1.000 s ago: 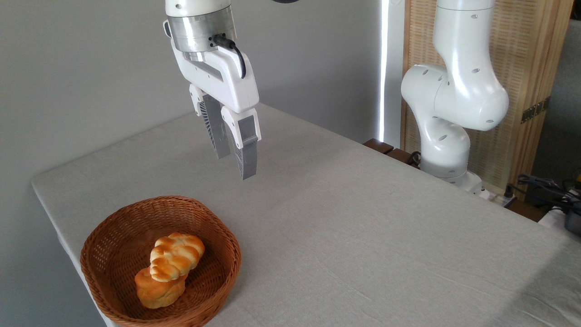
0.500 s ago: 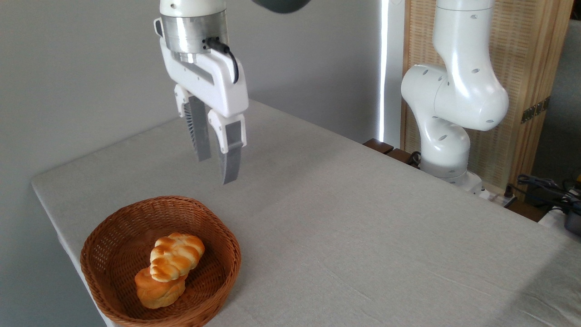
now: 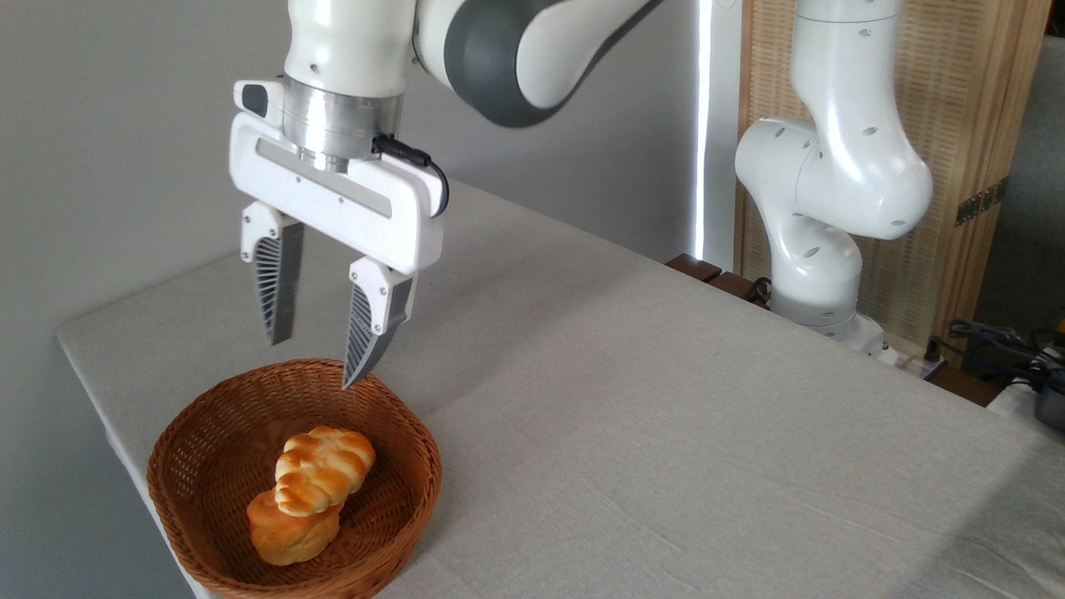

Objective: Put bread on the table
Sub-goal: 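Open the gripper and move it over the braided roll in the basket, then lower the open gripper around the braided roll in the basket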

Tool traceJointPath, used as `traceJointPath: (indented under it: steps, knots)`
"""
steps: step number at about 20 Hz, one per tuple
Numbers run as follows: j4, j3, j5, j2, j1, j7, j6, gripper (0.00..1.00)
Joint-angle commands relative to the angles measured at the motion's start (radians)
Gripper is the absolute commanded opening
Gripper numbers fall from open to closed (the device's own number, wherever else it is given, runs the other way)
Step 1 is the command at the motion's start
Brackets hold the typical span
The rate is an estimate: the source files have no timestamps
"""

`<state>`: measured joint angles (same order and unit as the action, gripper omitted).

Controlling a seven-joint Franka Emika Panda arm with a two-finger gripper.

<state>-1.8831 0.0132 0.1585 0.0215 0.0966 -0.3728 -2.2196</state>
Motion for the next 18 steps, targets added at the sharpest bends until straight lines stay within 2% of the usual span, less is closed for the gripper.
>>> traceJointPath:
  steps: [1,4,7,11,18]
  knots:
    - [-0.04,-0.012,0.081,-0.011,0.0,0.092,-0.135,1.0]
    - [-0.059,-0.029,0.162,-0.026,0.0,0.089,-0.179,1.0]
    - [-0.106,-0.033,0.154,-0.032,0.002,0.075,-0.225,1.0]
    - [-0.162,-0.035,0.151,-0.02,0.002,0.008,-0.226,1.0]
    - [-0.186,-0.053,0.136,-0.023,0.002,-0.069,-0.233,1.0]
